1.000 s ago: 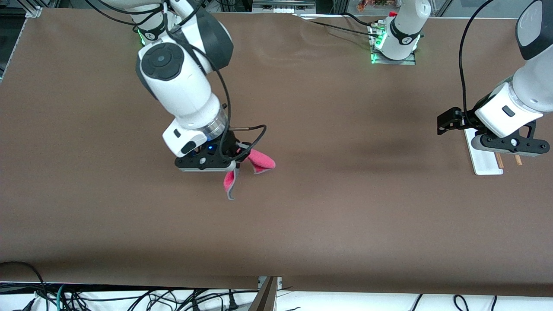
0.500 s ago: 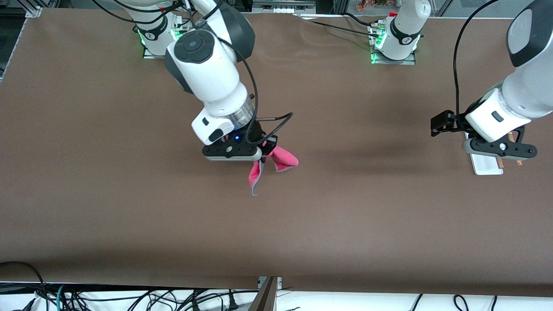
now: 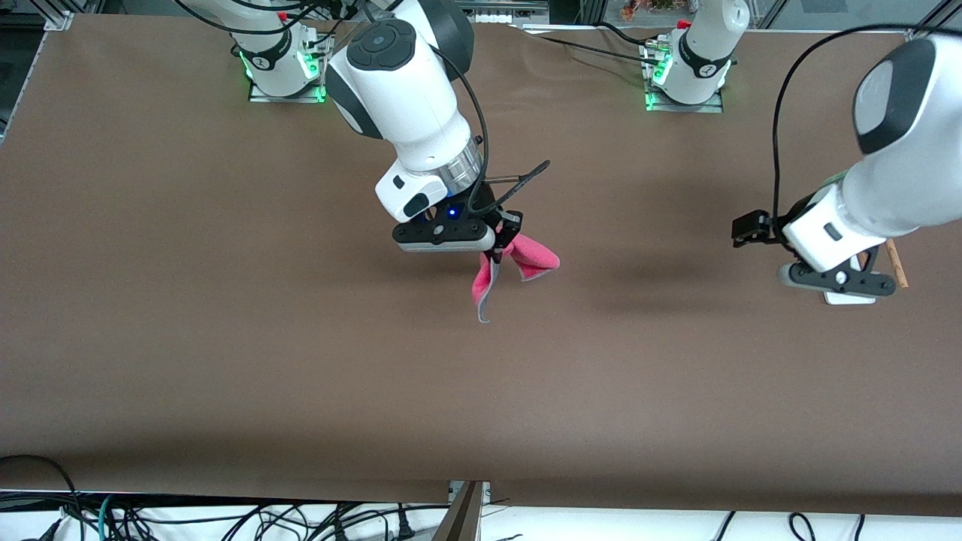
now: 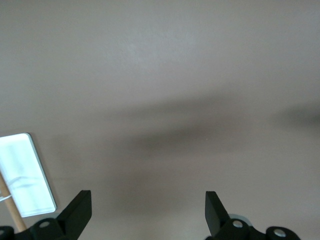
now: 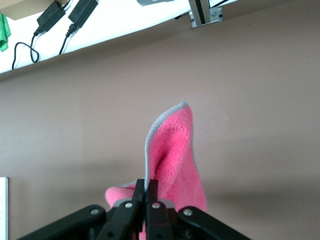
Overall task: Pass towel and hang on rack
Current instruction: 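Carry the towel with the right gripper while the left gripper approaches it, then close the left gripper on the hanging towel beside the right gripper, then open the right gripper while the left gripper pulls the towel toward the rack, then drape the towel over the wooden rods while the right gripper withdraws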
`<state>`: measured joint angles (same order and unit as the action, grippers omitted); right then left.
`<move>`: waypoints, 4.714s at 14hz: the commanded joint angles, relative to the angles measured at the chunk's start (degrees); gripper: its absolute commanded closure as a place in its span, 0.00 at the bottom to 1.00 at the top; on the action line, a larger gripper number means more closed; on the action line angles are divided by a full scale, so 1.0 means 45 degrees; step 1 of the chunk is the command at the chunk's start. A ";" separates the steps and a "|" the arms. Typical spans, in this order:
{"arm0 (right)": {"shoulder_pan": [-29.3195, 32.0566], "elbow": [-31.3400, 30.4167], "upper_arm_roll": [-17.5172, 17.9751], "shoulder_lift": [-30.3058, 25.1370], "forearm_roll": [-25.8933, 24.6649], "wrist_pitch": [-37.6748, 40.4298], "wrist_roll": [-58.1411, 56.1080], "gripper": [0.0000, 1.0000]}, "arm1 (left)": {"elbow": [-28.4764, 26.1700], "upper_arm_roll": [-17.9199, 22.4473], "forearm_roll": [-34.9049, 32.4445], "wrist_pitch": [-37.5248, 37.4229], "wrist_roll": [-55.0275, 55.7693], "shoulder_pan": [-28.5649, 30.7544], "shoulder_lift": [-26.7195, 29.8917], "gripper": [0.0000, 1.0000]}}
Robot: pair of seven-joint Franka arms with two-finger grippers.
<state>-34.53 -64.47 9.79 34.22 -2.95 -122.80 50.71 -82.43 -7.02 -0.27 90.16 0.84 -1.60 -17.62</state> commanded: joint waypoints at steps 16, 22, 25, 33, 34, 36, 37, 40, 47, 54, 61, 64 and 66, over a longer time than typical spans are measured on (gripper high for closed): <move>-0.0824 -0.0009 0.0089 0.0070 -0.0046 -0.0406 0.1271 1.00 | -0.5726 -0.1483 0.6406 0.6116 -1.3717 -0.0913 0.0849 0.00; -0.0804 -0.0009 0.0070 0.0070 -0.0046 -0.0425 0.1212 1.00 | -0.5511 -0.2833 0.6562 0.7072 -1.3604 -0.0913 0.0790 0.00; -0.0804 -0.0009 0.0070 0.0070 -0.0046 -0.0425 0.1212 1.00 | -0.5472 -0.2853 0.6543 0.7287 -1.3720 -0.0913 0.0654 0.00; -0.0785 -0.0009 0.0070 0.0070 -0.0046 -0.0445 0.1173 1.00 | -0.5316 -0.3068 0.6388 0.7972 -1.3838 -0.0913 0.0399 1.00; -0.0785 -0.0009 0.0051 0.0070 -0.0046 -0.0445 0.1173 1.00 | -0.5316 -0.3068 0.6368 0.7971 -1.3838 -0.0913 0.0399 1.00; -0.0765 0.0011 0.0051 0.0070 -0.0046 -0.0445 0.1153 1.00 | -0.5316 -0.3068 0.6329 0.7952 -1.3838 -0.0855 0.0399 1.00; -0.0765 0.0011 0.0050 0.0070 -0.0046 -0.0445 0.1153 1.00 | -0.5316 -0.3068 0.6328 0.7952 -1.3838 -0.0816 0.0419 1.00; -0.0746 -0.0009 0.0050 0.0051 -0.0046 -0.0425 0.1250 0.86 | -0.5316 -0.3068 0.6348 0.7952 -1.3838 -0.0582 0.0438 1.00; -0.0163 -0.0009 -0.0106 -0.0086 -0.0125 -0.0271 -0.0441 0.00 | -0.5316 -0.2641 0.5980 0.6803 -1.3682 0.0395 0.1257 1.00; 0.2707 -0.0028 -0.0145 -0.0533 -0.0124 0.3047 -0.7647 0.00 | -0.4477 -0.1662 0.4536 0.3151 -1.4535 0.3358 0.1122 1.00; 0.6105 -0.0009 -0.0262 -0.1491 -0.0066 0.6093 -1.1601 0.00 | -0.2801 -0.1662 0.3516 0.0650 -1.9340 0.8338 -0.0319 1.00; 0.7102 -0.0202 -0.0358 -0.2309 -0.0163 0.6976 -1.1678 0.00 | -0.1958 -0.1662 0.3030 -0.0036 -2.0845 0.9707 -0.1141 1.00; 0.7785 -0.1019 -0.0457 -0.3049 -0.0164 0.7250 -1.2551 0.00 | -0.1937 -0.1662 0.2678 -0.0017 -2.1957 1.0547 -0.1474 1.00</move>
<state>-2.20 -64.44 7.53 24.84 -3.20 -91.15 -2.41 -94.02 -13.45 13.89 91.93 -93.70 43.04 -21.68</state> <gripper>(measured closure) 0.000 0.974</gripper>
